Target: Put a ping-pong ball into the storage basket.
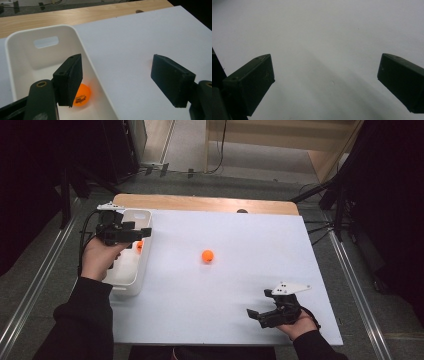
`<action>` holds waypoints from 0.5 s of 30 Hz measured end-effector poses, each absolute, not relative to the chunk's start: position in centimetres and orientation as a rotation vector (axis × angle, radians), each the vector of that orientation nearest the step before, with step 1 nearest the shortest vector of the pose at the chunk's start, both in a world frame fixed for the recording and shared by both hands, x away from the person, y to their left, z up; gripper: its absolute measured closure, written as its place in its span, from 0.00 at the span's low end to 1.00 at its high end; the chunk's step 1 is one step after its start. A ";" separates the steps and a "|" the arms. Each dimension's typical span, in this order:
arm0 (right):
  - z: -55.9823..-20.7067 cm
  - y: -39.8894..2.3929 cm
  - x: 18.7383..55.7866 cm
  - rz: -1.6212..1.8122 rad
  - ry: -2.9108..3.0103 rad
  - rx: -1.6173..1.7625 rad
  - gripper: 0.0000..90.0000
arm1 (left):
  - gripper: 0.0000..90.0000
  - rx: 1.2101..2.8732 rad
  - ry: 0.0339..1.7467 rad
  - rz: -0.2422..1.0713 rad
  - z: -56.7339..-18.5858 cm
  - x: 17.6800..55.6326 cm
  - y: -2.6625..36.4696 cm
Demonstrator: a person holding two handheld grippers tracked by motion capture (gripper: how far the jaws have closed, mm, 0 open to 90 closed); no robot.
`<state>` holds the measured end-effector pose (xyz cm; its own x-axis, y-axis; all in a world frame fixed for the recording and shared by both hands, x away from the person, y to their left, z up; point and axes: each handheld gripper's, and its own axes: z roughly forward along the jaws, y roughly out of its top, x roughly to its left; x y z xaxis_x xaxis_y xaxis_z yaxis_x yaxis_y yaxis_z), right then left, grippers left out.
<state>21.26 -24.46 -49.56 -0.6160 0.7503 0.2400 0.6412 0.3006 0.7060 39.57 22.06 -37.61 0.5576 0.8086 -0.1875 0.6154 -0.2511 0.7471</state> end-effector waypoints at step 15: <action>-49.5 -24.4 21.0 1.223 2.434 1.282 0.00 | 0.29 2.022 0.990 0.238 -37.6 38.6 19.7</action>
